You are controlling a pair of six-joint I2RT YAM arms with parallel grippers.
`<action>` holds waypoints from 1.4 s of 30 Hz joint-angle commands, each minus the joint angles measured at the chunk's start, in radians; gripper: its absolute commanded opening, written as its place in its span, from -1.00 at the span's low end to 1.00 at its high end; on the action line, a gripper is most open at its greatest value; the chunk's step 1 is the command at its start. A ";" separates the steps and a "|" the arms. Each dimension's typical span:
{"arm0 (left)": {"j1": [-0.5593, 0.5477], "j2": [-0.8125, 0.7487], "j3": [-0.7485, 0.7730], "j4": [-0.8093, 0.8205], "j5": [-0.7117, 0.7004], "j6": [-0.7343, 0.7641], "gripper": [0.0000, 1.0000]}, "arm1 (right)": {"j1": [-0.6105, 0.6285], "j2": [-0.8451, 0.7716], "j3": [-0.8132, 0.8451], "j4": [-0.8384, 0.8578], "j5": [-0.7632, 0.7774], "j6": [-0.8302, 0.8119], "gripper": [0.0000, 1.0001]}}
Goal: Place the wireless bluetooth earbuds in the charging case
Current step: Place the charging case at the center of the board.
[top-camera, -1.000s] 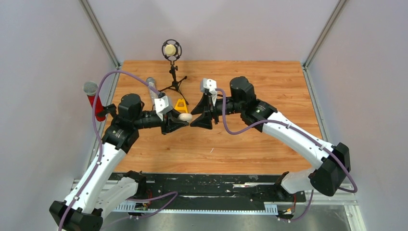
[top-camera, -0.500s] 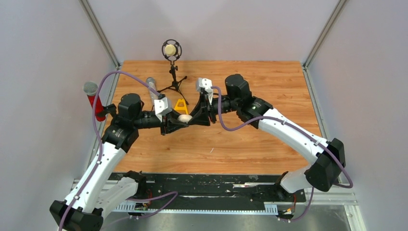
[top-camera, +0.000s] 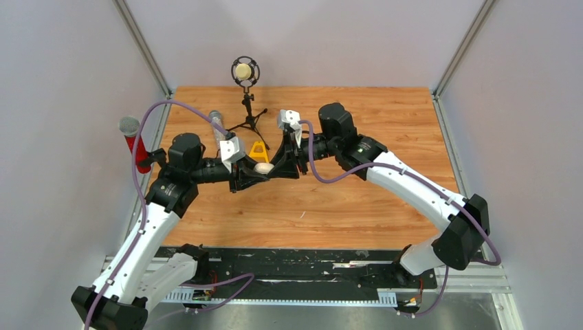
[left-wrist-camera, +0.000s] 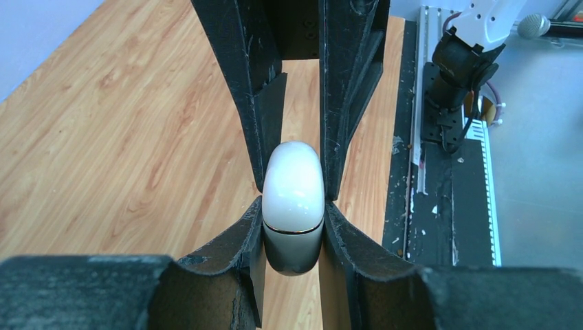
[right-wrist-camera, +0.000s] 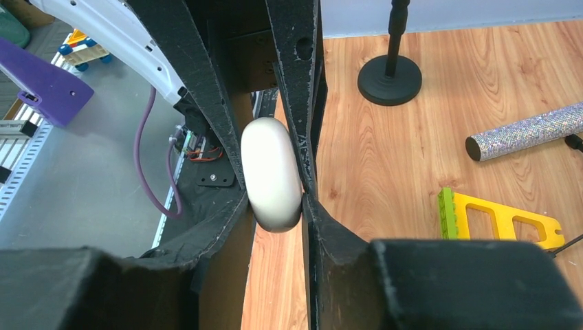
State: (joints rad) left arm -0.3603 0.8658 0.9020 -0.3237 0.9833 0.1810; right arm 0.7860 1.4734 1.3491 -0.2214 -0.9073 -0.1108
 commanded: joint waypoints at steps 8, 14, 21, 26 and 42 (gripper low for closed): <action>-0.016 -0.007 0.019 0.105 -0.018 -0.051 -0.52 | 0.030 0.021 0.039 0.028 -0.018 0.001 -1.00; -0.016 -0.044 0.005 0.085 -0.320 -0.016 0.99 | -0.054 0.006 -0.009 0.031 0.005 0.083 -1.00; -0.016 -0.081 -0.020 0.034 -0.448 0.037 1.00 | -0.315 -0.051 -0.161 -0.009 0.089 0.332 -1.00; -0.016 -0.112 -0.081 0.030 -0.446 0.003 1.00 | -0.647 -0.009 -0.312 -0.118 0.029 0.471 -1.00; -0.015 -0.219 -0.195 0.066 -0.519 -0.052 1.00 | -0.995 0.276 -0.385 -0.309 0.208 0.383 -1.00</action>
State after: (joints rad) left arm -0.3763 0.6689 0.7193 -0.2943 0.4831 0.1463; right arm -0.1944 1.7226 0.9287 -0.4801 -0.7670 0.3016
